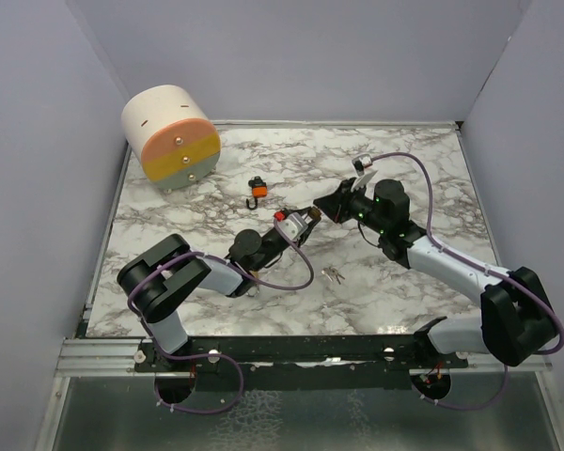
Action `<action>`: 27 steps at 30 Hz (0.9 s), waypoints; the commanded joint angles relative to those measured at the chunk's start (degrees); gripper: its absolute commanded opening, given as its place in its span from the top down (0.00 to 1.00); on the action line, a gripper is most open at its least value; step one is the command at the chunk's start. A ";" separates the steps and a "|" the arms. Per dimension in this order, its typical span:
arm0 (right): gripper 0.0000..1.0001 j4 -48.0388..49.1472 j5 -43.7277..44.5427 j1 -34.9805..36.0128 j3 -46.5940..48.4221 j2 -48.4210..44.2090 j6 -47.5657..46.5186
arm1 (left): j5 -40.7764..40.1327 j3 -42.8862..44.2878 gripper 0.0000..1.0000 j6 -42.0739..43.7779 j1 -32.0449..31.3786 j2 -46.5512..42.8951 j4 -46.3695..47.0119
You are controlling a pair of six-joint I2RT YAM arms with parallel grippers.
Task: Unlock with the key
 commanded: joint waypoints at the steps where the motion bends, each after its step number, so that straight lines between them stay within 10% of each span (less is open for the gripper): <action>1: 0.98 -2.97 -6.09 1.27 0.03 2.40 2.20 | 5.45 2.53 1.00 1.75 -0.61 -2.50 12.65; 27: 0.92 -4.22 -7.43 1.26 2.37 3.26 5.40 | 9.77 6.76 1.00 -0.64 0.32 -3.88 12.98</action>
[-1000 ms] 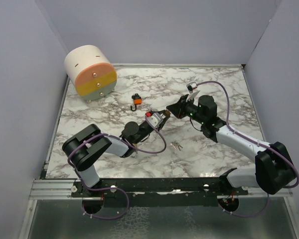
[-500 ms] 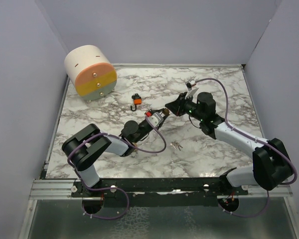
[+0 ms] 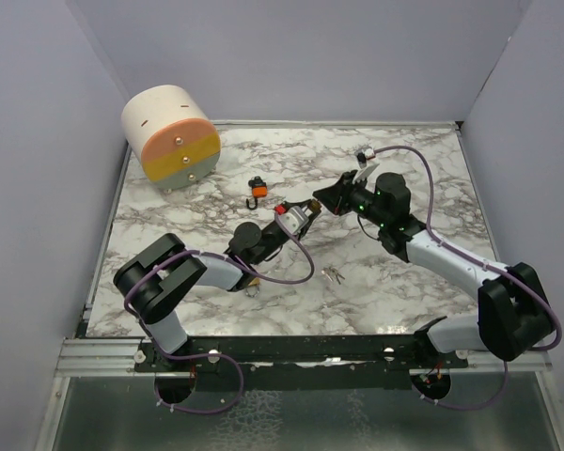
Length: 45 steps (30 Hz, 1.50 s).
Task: Unlock with the key
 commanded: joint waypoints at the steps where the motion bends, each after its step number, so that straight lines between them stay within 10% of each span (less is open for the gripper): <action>1: 0.90 -5.06 -6.34 2.40 -0.39 1.08 2.90 | 8.22 3.62 1.00 -2.90 -1.18 -2.72 16.00; 17: 0.65 -2.81 -4.30 -0.19 1.47 -2.02 3.66 | 0.00 -0.60 1.00 -4.53 -1.18 -3.50 9.52; 45: 0.64 -1.67 -14.66 -7.55 3.89 -1.94 2.72 | -2.18 0.31 1.00 -8.86 -1.12 -0.93 2.46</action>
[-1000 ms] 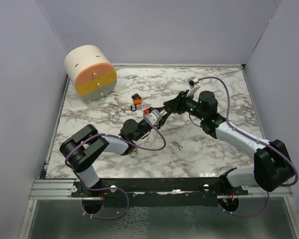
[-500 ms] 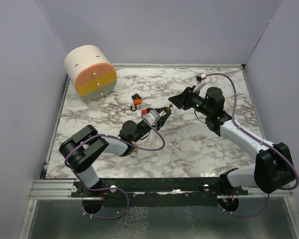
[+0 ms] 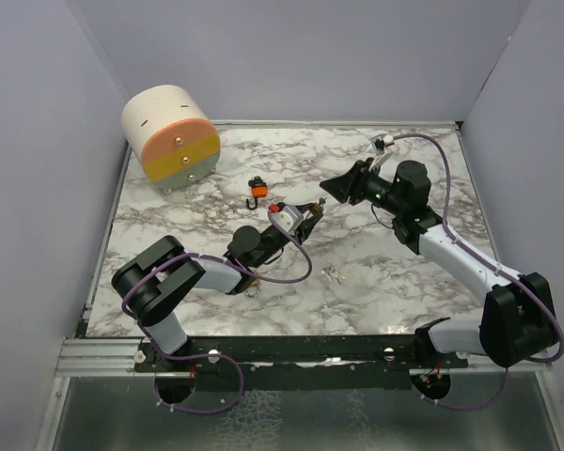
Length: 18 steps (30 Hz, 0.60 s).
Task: Unlock with the key
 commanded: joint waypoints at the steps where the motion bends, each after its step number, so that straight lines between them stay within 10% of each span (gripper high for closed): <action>1: 0.64 0.47 -4.58 -0.11 0.20 0.99 -0.90 | -0.77 2.22 1.00 -0.61 -0.33 -0.06 0.45; 18: 0.65 -0.46 -6.43 -0.03 -0.50 3.51 -2.79 | -0.05 3.55 1.00 -0.73 -0.29 -0.67 -0.53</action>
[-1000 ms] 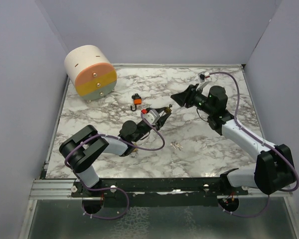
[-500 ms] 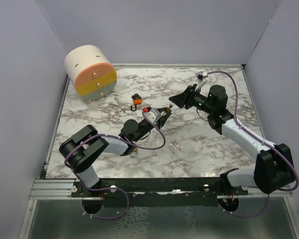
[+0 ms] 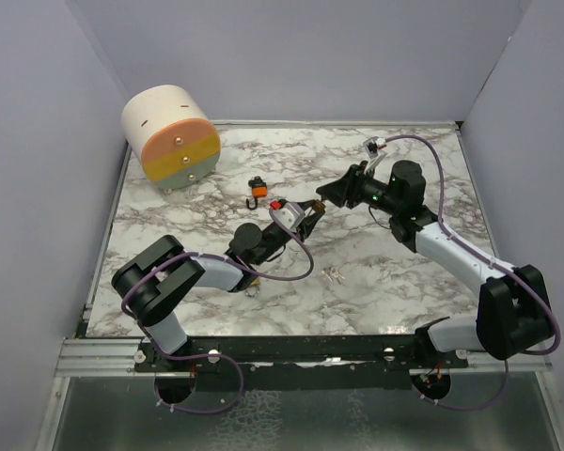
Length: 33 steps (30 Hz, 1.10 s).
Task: Unlock with the key
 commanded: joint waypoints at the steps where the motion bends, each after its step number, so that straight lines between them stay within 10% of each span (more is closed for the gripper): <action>1: 0.66 -0.35 -2.24 -0.05 -0.57 1.02 -1.10 | 0.01 1.68 1.00 -0.47 -0.32 -0.67 1.03; 33: 0.99 1.32 -2.35 0.01 -3.67 1.36 -0.26 | -1.18 4.48 1.00 0.34 -0.31 -1.55 0.11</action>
